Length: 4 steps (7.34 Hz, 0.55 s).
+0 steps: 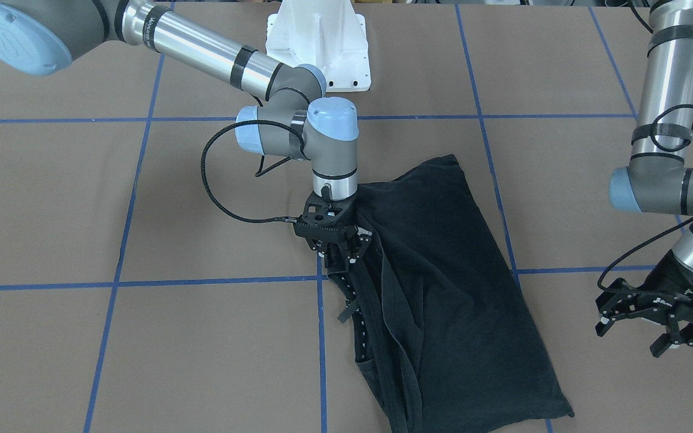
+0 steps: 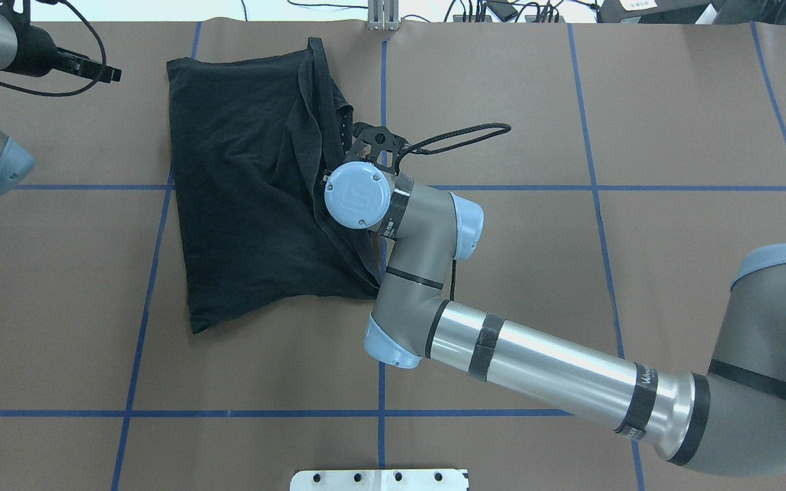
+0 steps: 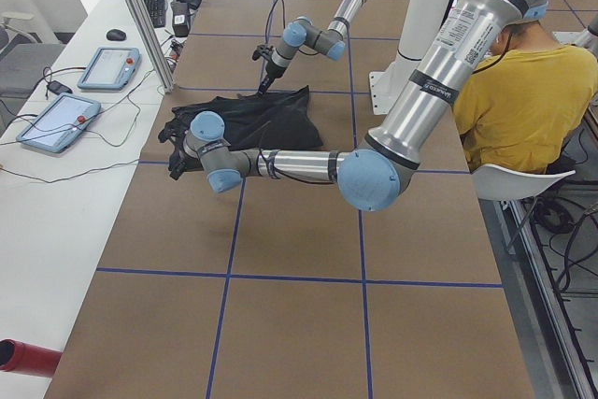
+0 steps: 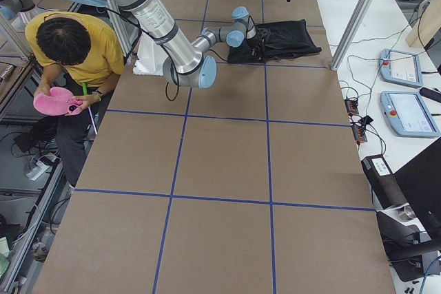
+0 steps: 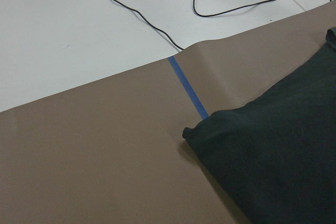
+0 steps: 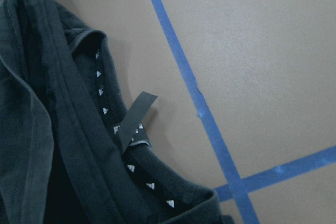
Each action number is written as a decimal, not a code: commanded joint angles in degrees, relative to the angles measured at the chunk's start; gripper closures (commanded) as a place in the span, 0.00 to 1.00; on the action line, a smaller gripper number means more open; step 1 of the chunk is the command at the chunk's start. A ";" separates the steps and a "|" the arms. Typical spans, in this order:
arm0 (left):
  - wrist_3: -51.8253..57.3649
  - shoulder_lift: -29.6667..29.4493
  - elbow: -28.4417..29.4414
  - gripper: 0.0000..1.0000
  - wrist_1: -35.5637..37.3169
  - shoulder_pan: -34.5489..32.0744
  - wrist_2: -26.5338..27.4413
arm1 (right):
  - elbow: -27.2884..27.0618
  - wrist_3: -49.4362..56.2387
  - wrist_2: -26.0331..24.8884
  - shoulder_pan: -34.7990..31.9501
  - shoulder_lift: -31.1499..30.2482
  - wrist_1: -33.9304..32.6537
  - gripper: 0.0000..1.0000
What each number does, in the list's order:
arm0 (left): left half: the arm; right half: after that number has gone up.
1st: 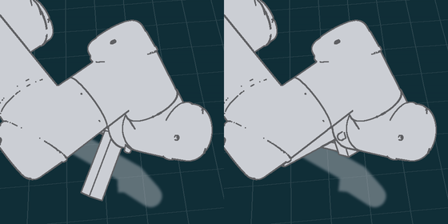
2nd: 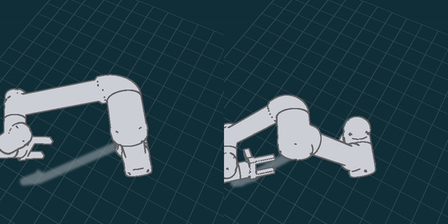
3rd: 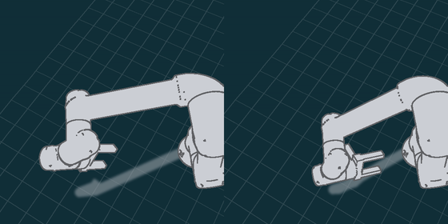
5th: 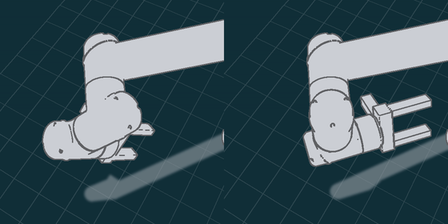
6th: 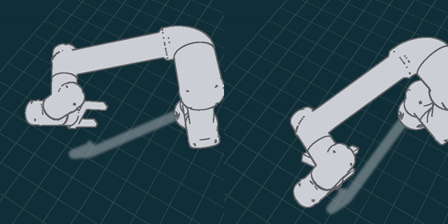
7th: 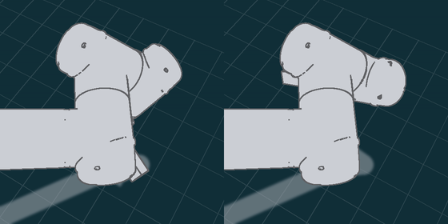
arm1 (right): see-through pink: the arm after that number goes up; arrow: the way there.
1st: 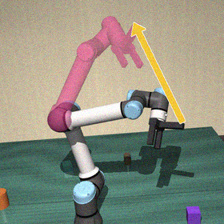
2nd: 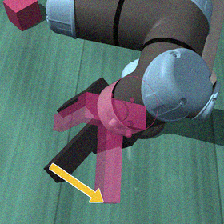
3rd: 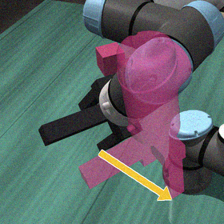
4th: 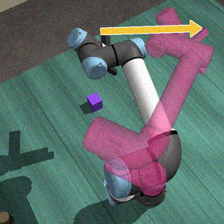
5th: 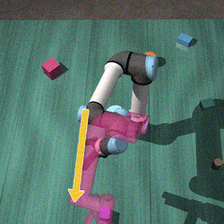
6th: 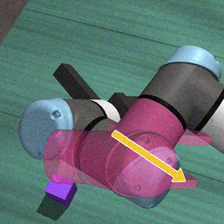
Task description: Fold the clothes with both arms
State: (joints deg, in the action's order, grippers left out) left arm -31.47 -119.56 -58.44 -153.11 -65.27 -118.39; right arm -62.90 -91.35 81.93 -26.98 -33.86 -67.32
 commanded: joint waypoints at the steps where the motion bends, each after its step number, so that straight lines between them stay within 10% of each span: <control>1: 0.00 0.03 -0.01 0.00 -0.09 0.06 0.00 | -0.03 1.78 0.07 0.08 -0.07 0.00 0.46; 4: 0.00 0.56 -0.09 0.00 -0.26 0.06 0.09 | 0.06 3.72 -0.02 -0.01 -0.16 -0.52 0.44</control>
State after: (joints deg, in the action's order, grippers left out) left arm -31.46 -119.10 -58.52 -153.31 -65.22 -118.37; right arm -62.89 -88.37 81.98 -27.02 -34.00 -67.58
